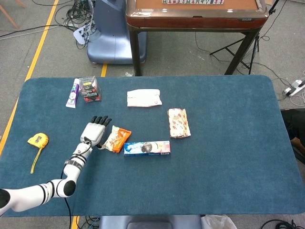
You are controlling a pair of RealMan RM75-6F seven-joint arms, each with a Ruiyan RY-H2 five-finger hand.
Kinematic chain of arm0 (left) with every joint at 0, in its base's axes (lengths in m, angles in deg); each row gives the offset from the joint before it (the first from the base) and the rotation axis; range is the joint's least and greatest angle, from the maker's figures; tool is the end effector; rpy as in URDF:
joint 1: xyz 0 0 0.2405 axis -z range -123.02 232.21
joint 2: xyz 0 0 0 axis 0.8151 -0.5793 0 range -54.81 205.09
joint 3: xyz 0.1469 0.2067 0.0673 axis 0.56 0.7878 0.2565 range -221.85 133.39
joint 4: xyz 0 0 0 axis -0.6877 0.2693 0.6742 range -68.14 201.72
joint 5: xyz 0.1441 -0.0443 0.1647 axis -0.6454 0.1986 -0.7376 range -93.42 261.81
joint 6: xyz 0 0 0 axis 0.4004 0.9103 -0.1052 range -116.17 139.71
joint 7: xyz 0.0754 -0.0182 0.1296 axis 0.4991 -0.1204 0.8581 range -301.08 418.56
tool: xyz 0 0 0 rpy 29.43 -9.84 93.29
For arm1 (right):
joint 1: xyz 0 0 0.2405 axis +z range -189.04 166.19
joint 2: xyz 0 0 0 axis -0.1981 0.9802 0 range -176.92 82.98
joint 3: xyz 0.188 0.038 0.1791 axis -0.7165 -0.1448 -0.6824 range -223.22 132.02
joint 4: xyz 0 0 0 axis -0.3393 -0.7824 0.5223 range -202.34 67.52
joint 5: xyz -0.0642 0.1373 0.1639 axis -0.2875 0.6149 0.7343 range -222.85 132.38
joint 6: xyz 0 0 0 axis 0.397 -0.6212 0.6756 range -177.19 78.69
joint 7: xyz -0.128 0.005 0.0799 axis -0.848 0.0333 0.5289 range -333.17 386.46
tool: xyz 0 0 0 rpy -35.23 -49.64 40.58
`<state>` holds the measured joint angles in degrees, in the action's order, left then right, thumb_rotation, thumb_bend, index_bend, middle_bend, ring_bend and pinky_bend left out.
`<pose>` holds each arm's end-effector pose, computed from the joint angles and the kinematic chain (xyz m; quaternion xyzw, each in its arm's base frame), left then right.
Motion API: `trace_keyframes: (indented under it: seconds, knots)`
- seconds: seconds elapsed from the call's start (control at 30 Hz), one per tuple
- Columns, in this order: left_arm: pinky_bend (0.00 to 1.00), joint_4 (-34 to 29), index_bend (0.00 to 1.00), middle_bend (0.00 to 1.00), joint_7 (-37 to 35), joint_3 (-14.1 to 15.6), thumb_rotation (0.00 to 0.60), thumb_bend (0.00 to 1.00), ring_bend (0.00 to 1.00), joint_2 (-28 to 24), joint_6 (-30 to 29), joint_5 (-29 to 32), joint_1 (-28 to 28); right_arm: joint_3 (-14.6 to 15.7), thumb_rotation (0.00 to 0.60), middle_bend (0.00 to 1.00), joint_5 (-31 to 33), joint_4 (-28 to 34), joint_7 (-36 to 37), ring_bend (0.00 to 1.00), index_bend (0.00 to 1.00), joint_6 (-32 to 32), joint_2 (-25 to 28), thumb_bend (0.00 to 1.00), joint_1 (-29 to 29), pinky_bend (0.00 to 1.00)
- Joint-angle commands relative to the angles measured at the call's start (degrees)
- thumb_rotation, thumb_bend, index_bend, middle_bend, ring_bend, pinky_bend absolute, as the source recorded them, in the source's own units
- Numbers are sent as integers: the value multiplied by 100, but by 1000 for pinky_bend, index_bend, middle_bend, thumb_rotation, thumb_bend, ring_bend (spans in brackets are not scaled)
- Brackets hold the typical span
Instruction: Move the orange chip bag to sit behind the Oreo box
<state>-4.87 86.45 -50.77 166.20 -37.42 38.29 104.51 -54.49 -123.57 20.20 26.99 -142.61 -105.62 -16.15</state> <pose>-0.1927 0.4053 -0.0370 -0.7470 -0.3787 -0.2487 0.4865 -0.3688 -0.1488 0.2372 0.5005 -0.3239 0.3363 0.7290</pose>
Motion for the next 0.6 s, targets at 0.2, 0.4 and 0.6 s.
trace_keyframes:
  seconds: [0.2, 0.4, 0.6]
  knots:
    - [0, 551, 0, 0, -252, -188, 600, 37, 0, 265, 213, -183, 94, -3, 600, 400, 2, -7, 27, 345, 320, -27, 4, 0, -19, 491]
    - [0, 864, 0, 0, -355, -287, 600, 37, 0, 438, 384, -261, 190, -8, 600, 400, 19, -18, 44, 345, 320, -13, 6, 0, -19, 491]
    - [0, 1047, 0, 0, -365, -363, 600, 37, 0, 593, 487, -324, 299, 4, 600, 401, -7, -16, 21, 345, 320, -6, -2, 0, -10, 491]
